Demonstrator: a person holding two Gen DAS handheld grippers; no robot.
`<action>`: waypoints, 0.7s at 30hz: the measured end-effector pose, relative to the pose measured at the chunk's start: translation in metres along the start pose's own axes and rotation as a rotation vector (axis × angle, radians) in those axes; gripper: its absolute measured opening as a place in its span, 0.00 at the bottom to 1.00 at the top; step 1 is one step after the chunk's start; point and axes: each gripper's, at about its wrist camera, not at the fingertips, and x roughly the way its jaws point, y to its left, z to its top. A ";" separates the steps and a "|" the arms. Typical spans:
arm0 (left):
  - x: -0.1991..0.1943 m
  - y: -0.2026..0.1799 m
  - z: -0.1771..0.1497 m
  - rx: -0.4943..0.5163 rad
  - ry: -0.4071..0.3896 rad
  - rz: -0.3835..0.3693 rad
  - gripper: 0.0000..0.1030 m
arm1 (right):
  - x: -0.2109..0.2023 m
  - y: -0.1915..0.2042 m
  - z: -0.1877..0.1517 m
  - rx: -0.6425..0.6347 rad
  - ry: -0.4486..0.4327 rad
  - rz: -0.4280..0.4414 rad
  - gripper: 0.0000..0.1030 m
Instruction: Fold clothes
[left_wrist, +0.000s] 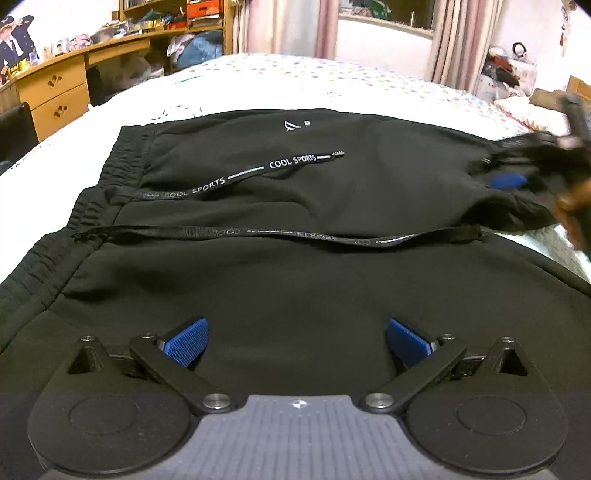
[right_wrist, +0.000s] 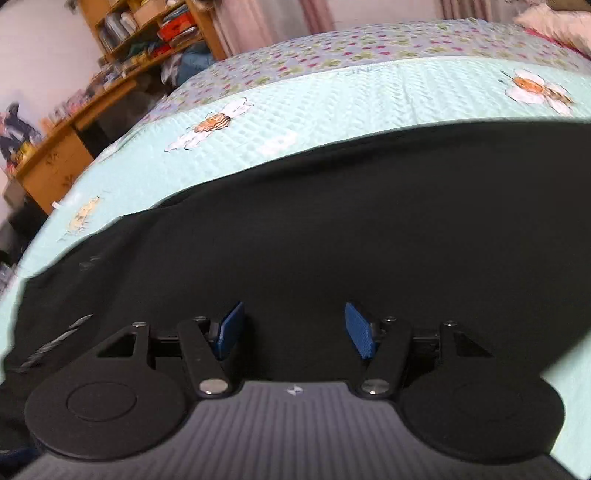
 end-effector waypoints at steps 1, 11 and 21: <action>0.000 0.002 0.000 -0.006 -0.001 -0.009 1.00 | 0.010 -0.002 0.011 -0.038 -0.006 0.002 0.62; 0.001 0.003 0.000 -0.008 -0.012 -0.024 1.00 | 0.077 0.005 0.083 -0.186 -0.057 -0.104 0.71; 0.001 0.007 0.000 -0.018 -0.019 -0.035 0.99 | -0.041 -0.025 0.013 0.135 -0.148 0.193 0.69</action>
